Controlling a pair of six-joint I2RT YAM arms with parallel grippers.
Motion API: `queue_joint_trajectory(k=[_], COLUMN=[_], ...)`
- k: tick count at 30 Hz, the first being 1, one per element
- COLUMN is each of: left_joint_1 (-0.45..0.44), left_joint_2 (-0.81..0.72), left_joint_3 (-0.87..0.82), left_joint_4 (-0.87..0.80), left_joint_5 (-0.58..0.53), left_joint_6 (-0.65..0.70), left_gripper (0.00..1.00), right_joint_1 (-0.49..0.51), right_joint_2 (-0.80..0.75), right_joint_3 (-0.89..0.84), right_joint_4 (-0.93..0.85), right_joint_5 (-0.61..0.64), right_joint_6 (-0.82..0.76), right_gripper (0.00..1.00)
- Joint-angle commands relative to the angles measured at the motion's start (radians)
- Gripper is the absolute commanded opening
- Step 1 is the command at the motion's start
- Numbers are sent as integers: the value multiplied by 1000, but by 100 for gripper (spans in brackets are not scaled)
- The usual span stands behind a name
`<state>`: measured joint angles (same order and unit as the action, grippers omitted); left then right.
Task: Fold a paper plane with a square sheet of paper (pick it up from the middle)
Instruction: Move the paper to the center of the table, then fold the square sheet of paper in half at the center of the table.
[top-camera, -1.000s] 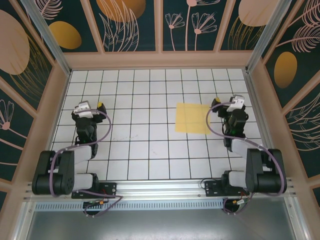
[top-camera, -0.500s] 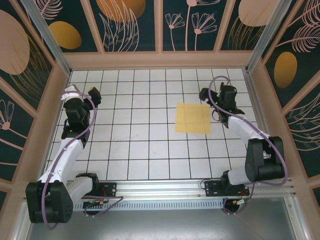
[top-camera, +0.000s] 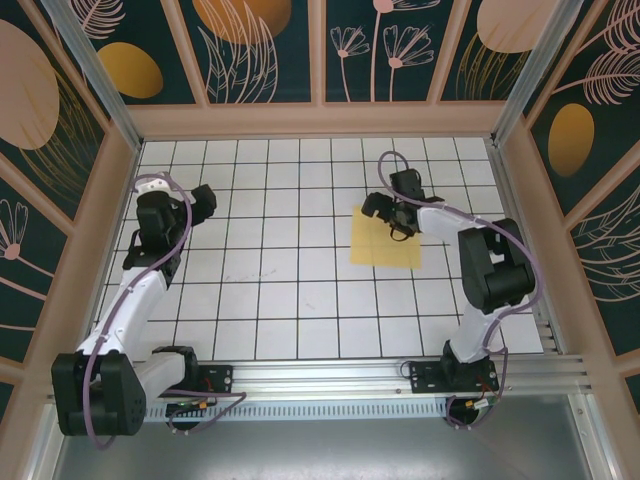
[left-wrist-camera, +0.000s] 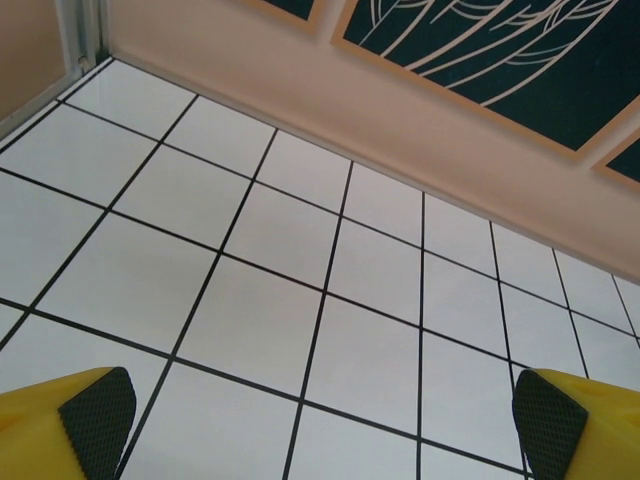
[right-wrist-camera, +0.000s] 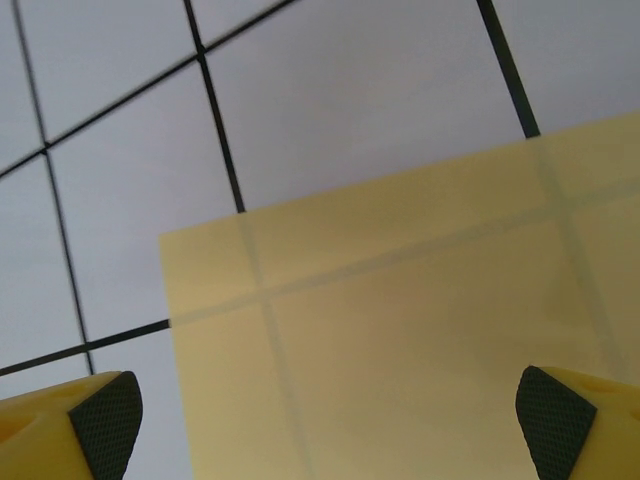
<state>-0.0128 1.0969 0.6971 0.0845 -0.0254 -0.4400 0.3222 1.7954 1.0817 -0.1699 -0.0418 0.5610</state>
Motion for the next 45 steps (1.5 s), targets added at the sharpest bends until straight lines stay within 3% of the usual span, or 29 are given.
queue_joint_trajectory(k=[1, 11, 23, 29, 34, 45], left_joint_1=[5, 5, 5, 5, 6, 5], left_joint_2=[15, 48, 31, 40, 44, 70], left_joint_3=[29, 12, -15, -10, -12, -7], left_joint_4=[-19, 5, 36, 21, 24, 15], left_joint_5=[21, 23, 23, 12, 14, 21], left_joint_6=[-11, 4, 0, -1, -3, -4], left_gripper=[98, 98, 98, 98, 99, 99], right_joint_1=[21, 106, 395, 403, 402, 382], right_joint_2=[47, 159, 164, 113, 156, 228], right_joint_3=[53, 99, 140, 285, 307, 337], right_joint_4=[-82, -157, -374, -508, -621, -630], right_joint_5=[39, -19, -57, 25, 24, 22], right_joint_6=[18, -56, -267, -297, -424, -442], right_gripper=[99, 99, 99, 99, 99, 99])
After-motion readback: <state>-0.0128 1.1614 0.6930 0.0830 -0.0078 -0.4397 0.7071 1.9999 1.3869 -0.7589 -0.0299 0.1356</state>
